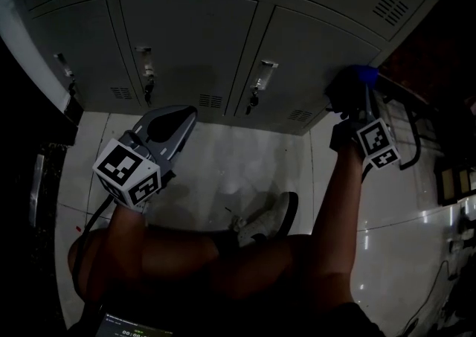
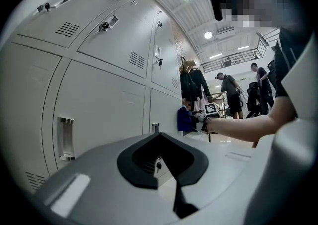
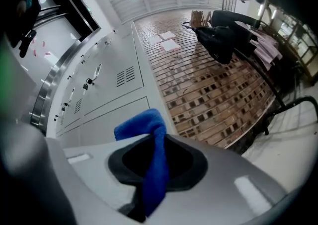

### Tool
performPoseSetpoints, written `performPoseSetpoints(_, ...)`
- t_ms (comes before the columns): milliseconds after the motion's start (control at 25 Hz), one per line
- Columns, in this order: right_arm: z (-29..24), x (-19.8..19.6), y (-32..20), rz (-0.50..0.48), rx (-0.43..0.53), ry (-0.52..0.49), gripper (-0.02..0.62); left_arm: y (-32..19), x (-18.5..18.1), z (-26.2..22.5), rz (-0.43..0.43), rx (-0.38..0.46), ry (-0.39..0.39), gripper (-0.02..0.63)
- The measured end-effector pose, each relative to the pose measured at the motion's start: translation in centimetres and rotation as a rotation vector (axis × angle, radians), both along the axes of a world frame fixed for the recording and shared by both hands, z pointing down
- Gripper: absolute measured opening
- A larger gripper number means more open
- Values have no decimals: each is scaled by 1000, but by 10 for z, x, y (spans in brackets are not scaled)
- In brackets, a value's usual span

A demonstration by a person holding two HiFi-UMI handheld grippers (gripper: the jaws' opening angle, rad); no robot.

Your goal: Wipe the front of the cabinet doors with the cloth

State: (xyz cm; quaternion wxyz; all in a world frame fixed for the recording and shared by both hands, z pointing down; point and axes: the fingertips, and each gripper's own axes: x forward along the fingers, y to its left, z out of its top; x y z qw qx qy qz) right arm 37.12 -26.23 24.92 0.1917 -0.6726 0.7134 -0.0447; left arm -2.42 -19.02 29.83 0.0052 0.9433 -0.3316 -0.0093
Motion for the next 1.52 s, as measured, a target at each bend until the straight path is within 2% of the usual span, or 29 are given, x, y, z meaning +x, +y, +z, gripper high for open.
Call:
performPoseSetpoints(280,-17,-85,5,-205,35,50,58,1,1,-4,-1,6,5,6)
performPoseSetpoints(440,-9,-130,0,-296,23,72,58,2,2,-6,2,12,5,6)
performPoseSetpoints(920,37,-222,-22,-453,-47,118,58,2,1,-7,1,14,10,6)
performPoseSetpoints(1160,59,-235,-39,-442,-102,136,58,0,0,-6,1,9,14,6)
performPoseSetpoints(1520,69,-208,-43,-390,-132,113,58,0,0,-5,1,7,12,6)
